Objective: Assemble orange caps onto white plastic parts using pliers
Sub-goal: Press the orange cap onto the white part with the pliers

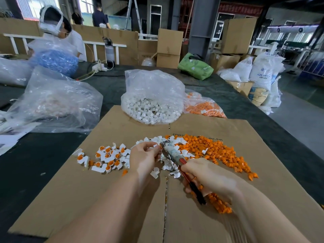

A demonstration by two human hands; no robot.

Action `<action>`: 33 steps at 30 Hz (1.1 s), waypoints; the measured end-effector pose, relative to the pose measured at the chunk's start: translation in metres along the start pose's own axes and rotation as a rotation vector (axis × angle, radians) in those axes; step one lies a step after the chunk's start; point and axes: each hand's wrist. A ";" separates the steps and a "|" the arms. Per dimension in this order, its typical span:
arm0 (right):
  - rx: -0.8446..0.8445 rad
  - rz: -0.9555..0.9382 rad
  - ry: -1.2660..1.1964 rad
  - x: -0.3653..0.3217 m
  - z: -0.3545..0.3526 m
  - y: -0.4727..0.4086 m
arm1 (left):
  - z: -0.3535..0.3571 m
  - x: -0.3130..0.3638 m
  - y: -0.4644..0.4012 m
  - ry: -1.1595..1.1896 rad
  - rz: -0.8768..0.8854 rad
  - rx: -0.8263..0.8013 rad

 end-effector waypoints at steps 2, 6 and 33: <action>-0.021 0.008 0.012 -0.001 0.000 0.000 | -0.001 0.001 0.001 0.004 -0.001 0.003; -0.021 -0.020 0.083 -0.002 0.002 -0.001 | 0.000 0.002 0.002 0.018 -0.003 0.004; 0.805 0.197 0.542 0.068 -0.006 -0.027 | -0.007 -0.019 0.025 -0.280 0.092 -0.115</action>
Point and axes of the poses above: each hand's wrist, its own y-axis away from the middle knuckle, its own z-axis out of the palm, x = y × z, and after that the axes turned 12 degrees about y, right-handed
